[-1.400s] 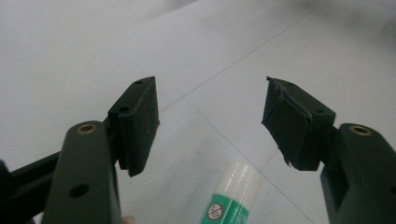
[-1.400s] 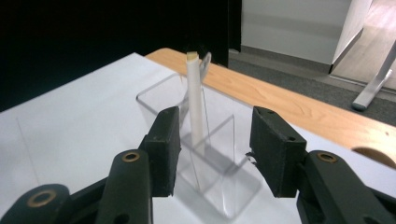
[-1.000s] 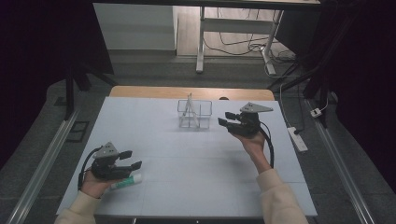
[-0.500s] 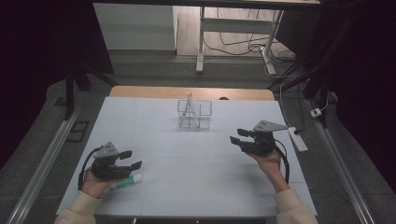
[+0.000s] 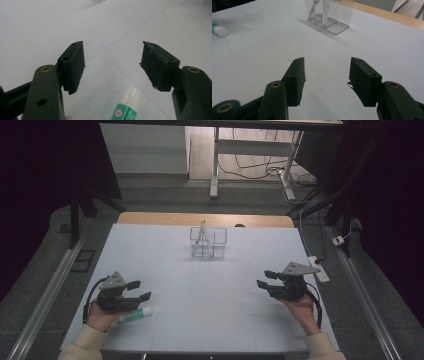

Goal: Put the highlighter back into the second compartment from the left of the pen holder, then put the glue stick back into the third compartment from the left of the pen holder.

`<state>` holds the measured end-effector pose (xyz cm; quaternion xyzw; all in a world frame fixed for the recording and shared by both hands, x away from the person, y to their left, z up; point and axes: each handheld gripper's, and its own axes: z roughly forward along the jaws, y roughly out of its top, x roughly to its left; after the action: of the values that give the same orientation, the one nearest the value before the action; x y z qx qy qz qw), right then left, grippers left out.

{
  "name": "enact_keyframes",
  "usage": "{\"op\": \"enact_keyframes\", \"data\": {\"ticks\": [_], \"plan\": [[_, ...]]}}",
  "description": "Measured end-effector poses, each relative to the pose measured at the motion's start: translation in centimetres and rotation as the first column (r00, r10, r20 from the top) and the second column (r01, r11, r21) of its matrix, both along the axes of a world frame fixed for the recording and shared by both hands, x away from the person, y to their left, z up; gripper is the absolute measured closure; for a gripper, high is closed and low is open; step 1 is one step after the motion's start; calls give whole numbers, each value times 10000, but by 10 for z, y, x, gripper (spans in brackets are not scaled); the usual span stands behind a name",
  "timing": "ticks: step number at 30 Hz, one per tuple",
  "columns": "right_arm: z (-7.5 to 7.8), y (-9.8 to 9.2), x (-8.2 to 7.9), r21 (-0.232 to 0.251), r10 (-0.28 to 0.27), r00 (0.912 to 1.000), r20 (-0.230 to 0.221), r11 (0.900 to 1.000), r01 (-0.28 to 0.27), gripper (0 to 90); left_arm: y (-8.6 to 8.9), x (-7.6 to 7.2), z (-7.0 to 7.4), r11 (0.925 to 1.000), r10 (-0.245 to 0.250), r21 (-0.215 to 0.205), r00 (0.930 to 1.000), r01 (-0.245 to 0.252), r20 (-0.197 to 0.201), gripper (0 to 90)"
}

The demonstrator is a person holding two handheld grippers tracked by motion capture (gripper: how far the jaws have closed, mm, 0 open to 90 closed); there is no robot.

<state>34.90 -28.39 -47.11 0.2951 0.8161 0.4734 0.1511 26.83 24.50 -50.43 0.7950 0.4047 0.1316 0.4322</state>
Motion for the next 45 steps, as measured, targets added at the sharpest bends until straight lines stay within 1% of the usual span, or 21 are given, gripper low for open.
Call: {"op": "enact_keyframes", "data": {"ticks": [3, 6, 8, 10, 14, 19, 21, 22, 26, 29, 31, 37, 40, 43, 45], "plan": [[-2, -8, -4, 64, -130, 9999, 66, 9999, 129, 455, 1, 0, 1, 10000, -2, 18, 10000, 2, 40, 355], [-4, -13, -6, 122, -167, 9999, -14, 9998, 167, 443, 0, 0, 1, 9999, -21, 160, 10000, 20, 73, 354], [-5, -15, -7, -21, -216, 9998, 3, 9998, 216, 437, 0, -1, 2, 9996, 18, 266, 9999, -22, 156, 353], [-7, -16, -8, -213, -187, 9998, -6, 9996, 187, 431, 1, -1, 3, 9996, 16, 265, 9998, -21, 177, 354], [-8, -16, -8, -248, -188, 9998, -81, 9995, 186, 423, 4, -3, 7, 9991, -51, 422, 9999, 44, 161, 354], [-10, -19, -10, -334, -161, 9998, -117, 9993, 157, 413, 7, -3, 12, 9962, -288, 818, 9996, 290, -42, 352], [-11, -19, -10, -416, -171, 9997, -148, 9990, 165, 411, 8, -4, 14, 9938, -412, 1026, 9990, 427, -168, 349], [-12, -19, -9, -446, -171, 9997, -158, 9989, 164, 410, 8, -4, 14, 9926, -445, 1123, 9989, 461, -161, 347], [-11, -18, -10, -604, -146, 9998, -151, 9981, 137, 408, 10, -4, 16, 9908, -568, 1213, 9981, 593, -238, 344], [-11, -19, -10, -598, -163, 9998, -140, 9981, 154, 408, 11, -5, 16, 9903, -591, 1240, 9978, 622, -287, 343], [-12, -19, -10, -502, -173, 9998, -125, 9986, 166, 408, 12, -5, 17, 9891, -640, 1305, 9974, 677, -324, 343], [-14, -17, -10, -663, -135, 9997, -225, 9977, 120, 407, 16, -7, 20, 9873, -622, 1437, 9972, 674, -408, 343], [-15, -16, -10, -688, -111, 9997, -213, 9976, 96, 407, 16, -7, 21, 9842, -676, 1603, 9964, 750, -507, 341], [-14, -16, -10, -746, -139, 9997, -204, 9971, 123, 407, 14, -7, 20, 9796, -739, 1827, 9953, 843, -631, 340], [-15, -16, -10, -704, -133, 9997, -217, 9975, 117, 407, 13, -7, 19, 9754, -812, 1994, 9942, 939, -708, 340]]}}
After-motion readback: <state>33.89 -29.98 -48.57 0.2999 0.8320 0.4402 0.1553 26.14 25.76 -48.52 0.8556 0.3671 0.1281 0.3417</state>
